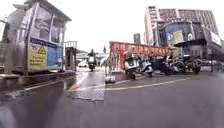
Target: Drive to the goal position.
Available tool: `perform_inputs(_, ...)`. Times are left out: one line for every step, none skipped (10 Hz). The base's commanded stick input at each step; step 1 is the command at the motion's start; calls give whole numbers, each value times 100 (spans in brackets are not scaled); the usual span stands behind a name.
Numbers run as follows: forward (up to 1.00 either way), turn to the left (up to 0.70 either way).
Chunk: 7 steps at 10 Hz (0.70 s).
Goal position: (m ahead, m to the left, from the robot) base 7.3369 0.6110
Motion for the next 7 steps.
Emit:
perform_inputs(69, 1)
perform_inputs(69, 1)
perform_inputs(69, 1)
perform_inputs(69, 1)
perform_inputs(45, 3)
perform_inputs(55, 2)
perform_inputs(69, 1)
